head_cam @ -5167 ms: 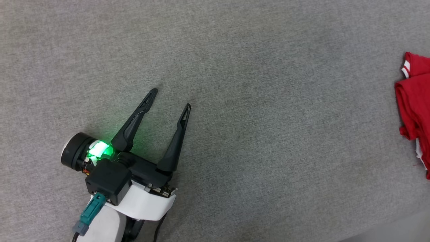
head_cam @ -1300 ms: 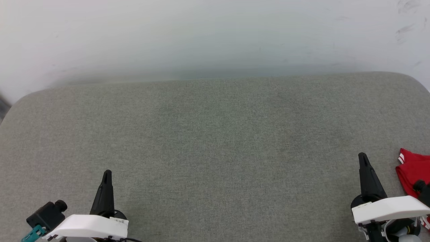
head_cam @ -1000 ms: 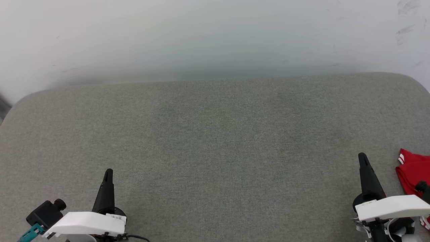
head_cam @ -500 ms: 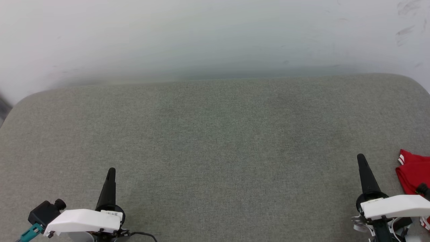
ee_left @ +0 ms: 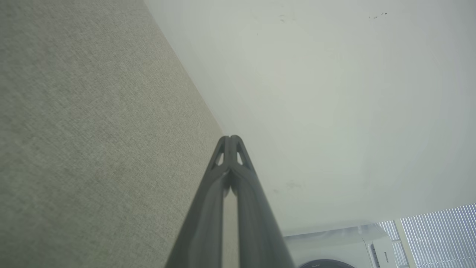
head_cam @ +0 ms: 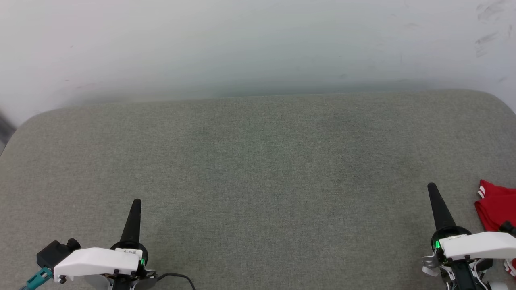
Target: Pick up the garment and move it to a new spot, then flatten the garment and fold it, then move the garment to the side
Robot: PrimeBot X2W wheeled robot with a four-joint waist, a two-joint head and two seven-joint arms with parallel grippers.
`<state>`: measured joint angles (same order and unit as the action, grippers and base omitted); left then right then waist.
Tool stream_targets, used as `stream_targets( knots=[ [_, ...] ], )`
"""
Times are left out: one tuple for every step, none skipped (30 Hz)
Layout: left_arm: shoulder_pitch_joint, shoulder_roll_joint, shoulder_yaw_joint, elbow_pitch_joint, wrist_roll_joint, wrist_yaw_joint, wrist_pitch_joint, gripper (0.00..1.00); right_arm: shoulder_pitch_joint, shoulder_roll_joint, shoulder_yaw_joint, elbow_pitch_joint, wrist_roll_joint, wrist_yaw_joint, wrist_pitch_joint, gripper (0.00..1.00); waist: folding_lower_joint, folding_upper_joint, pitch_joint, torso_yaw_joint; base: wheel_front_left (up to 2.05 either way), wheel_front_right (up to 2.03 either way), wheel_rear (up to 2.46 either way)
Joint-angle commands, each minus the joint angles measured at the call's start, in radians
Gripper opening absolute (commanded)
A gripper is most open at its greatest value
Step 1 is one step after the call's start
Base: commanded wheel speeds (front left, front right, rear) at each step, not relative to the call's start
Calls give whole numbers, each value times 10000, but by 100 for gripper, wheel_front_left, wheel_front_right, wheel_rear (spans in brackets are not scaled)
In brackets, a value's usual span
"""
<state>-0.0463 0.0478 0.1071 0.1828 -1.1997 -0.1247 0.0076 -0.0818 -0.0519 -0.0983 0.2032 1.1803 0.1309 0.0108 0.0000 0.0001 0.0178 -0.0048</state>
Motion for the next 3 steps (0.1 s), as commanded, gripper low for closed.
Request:
stream_targets(
  knots=[
    [-213, 29, 39, -30, -197, -54, 60, 0, -167, 16, -29, -23, 221, -1, 75, 0, 0, -1, -3, 1, 0, 0, 0],
    [-227, 28, 39, -12, -293, -55, 79, 0, -172, 16, -32, -12, 319, -1, 87, 0, 0, -1, -5, 2, 0, 0, 0],
    [-240, 29, 40, 6, -392, -56, 105, 0, -178, 17, -37, -1, 419, -1, 112, 0, 0, -1, -8, 3, 0, 0, 0]
  ],
)
